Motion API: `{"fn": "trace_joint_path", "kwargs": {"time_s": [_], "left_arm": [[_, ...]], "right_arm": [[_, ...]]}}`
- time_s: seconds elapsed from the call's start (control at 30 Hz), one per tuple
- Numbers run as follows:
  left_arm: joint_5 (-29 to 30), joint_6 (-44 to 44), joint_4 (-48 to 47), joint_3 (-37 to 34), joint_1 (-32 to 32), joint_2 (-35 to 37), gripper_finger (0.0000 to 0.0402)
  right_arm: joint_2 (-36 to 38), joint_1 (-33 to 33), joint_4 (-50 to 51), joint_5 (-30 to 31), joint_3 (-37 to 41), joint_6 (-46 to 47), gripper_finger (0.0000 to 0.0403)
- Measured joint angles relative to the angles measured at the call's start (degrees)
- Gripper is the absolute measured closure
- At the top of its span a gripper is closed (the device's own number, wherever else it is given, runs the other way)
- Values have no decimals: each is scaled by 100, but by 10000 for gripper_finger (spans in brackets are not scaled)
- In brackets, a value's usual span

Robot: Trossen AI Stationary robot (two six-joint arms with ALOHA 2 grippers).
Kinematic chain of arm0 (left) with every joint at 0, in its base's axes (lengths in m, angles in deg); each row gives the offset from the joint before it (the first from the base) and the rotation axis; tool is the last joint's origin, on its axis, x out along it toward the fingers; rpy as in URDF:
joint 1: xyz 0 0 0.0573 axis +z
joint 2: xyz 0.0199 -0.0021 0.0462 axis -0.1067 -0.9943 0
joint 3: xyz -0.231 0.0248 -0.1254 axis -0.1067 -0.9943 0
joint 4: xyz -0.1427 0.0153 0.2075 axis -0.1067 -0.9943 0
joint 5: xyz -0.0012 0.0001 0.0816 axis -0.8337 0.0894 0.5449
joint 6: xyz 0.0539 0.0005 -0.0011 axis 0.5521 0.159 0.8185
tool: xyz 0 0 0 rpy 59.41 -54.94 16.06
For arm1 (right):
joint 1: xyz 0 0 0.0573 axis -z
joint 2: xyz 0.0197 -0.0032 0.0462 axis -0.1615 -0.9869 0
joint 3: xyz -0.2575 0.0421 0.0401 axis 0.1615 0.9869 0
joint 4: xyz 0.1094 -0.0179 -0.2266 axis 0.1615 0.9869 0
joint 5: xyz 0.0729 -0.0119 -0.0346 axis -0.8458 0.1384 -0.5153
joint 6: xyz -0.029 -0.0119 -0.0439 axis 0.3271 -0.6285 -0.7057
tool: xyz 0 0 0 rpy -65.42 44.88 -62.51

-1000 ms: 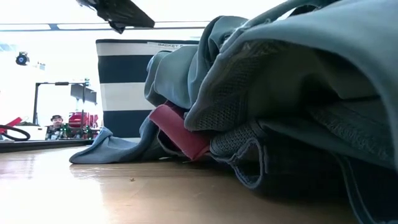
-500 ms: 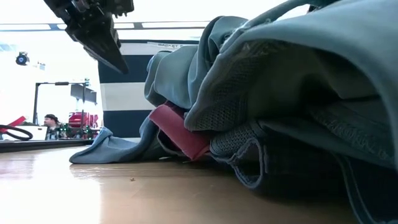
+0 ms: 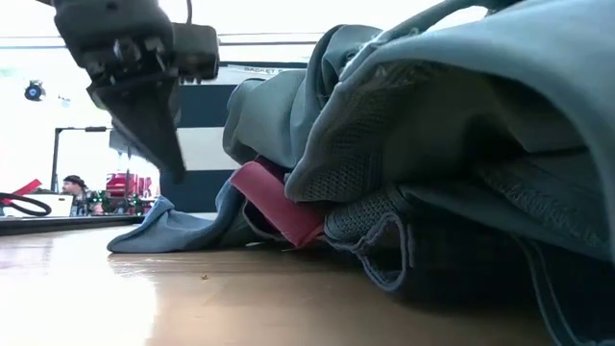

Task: Sort clothes
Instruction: Put the blue sock into the blue laundry organizer

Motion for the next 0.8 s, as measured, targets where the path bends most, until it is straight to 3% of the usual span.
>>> {"fn": "trace_joint_path", "kwargs": {"time_s": [0.3, 0.47, 0.63, 0.8], "left_arm": [[-20, -126, -96, -2, 22, -611, 157], [1, -186, -84, 0, 26, -931, 138], [46, -235, -175, 28, 26, -1025, 202], [-364, -87, -910, 308, 28, -971, 349]], "right_arm": [[-2, -195, 25, 13, 9, 63, 403], [-2, -213, 23, 15, 17, 63, 403], [-2, -212, 13, 26, 20, 61, 403], [-2, -213, 2, 61, 20, 61, 403]]}}
